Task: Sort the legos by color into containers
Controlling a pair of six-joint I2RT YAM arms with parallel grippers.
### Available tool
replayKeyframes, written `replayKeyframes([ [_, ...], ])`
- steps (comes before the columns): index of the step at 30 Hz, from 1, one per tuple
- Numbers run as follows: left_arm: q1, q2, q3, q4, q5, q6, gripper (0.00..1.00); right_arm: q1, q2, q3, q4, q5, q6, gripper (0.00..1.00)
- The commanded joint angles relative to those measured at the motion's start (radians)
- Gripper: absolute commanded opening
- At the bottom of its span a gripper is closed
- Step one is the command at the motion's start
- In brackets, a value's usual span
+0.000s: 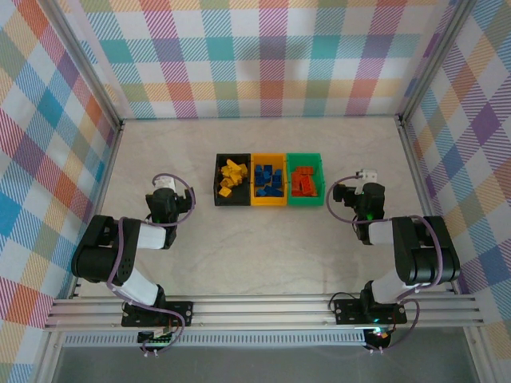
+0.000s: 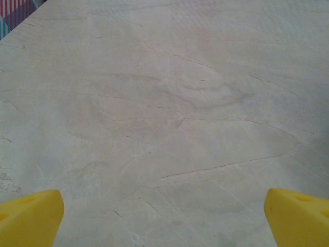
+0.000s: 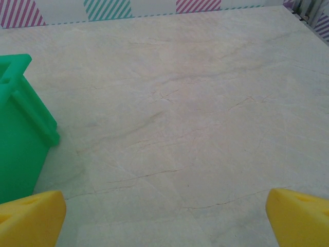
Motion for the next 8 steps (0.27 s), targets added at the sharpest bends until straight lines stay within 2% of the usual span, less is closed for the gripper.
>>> replayKeyframes([
  [1, 0.012, -0.009, 0.013, 0.023, 0.009, -0.002, 1.0, -0.003, -0.005, -0.003, 0.039, -0.017, 0.007, 1.0],
  [8, 0.011, -0.009, 0.013, 0.021, 0.009, -0.002, 1.0, -0.001, -0.005, -0.003, 0.039, -0.017, 0.006, 1.0],
])
